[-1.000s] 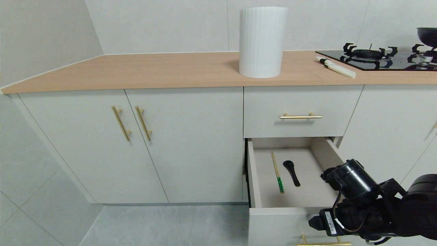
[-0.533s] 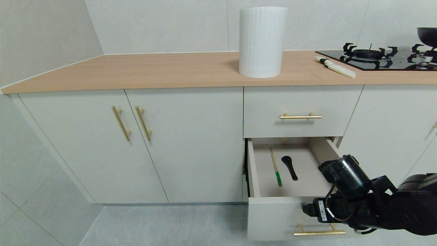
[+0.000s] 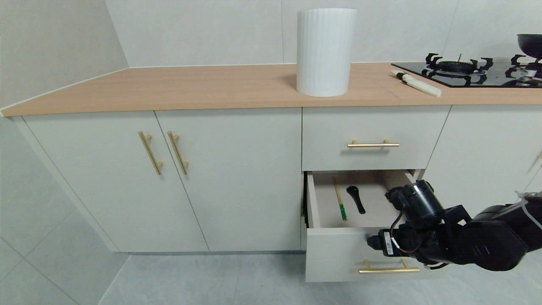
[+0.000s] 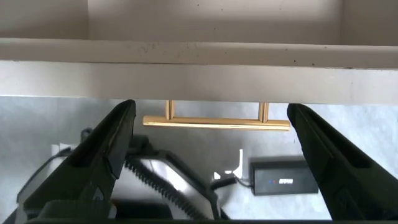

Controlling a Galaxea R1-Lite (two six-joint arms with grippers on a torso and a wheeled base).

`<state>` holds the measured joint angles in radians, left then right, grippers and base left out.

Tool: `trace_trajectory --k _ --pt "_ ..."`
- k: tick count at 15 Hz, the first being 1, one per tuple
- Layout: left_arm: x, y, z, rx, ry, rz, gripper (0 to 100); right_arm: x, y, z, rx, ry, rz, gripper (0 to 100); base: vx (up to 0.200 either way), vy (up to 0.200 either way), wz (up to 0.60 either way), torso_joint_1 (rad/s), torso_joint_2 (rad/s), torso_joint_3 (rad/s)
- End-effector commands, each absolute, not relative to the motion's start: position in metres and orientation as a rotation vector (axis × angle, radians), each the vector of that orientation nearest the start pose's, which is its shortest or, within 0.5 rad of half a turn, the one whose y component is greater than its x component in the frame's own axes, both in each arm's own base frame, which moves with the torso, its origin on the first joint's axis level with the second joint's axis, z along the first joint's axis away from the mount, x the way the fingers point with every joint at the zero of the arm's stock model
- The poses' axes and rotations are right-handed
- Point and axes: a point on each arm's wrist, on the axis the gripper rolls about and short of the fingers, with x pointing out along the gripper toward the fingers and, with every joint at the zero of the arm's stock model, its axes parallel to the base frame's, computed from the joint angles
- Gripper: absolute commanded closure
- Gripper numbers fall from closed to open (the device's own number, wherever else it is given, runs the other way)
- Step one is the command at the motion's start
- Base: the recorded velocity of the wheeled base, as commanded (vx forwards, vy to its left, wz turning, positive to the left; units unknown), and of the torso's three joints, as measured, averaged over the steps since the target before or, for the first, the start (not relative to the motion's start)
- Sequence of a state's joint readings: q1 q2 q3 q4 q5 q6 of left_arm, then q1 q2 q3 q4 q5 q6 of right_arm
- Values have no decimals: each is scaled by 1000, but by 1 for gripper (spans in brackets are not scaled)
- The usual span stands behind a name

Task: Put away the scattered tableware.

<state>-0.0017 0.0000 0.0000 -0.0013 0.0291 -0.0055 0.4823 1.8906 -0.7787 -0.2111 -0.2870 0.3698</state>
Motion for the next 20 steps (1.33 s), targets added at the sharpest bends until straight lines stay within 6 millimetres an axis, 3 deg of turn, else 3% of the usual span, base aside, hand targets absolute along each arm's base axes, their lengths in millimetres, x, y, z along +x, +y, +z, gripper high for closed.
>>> trace_trajectory --k 1,8,13,20 --pt "-23 1 76 -6 -2 28 0 287 137 75 8 855 10 0 0 0 0 0 0 0" --pt "-23 1 76 -5 -2 29 0 336 141 72 29 790 -11 0 0 0 0 0 0 0" --pt "-23 1 75 -3 0 29 0 357 142 63 50 707 -8 0 0 0 0 0 0 0" --pt "-23 1 75 -2 0 28 0 382 127 48 84 572 -41 0 0 0 0 0 0 0"
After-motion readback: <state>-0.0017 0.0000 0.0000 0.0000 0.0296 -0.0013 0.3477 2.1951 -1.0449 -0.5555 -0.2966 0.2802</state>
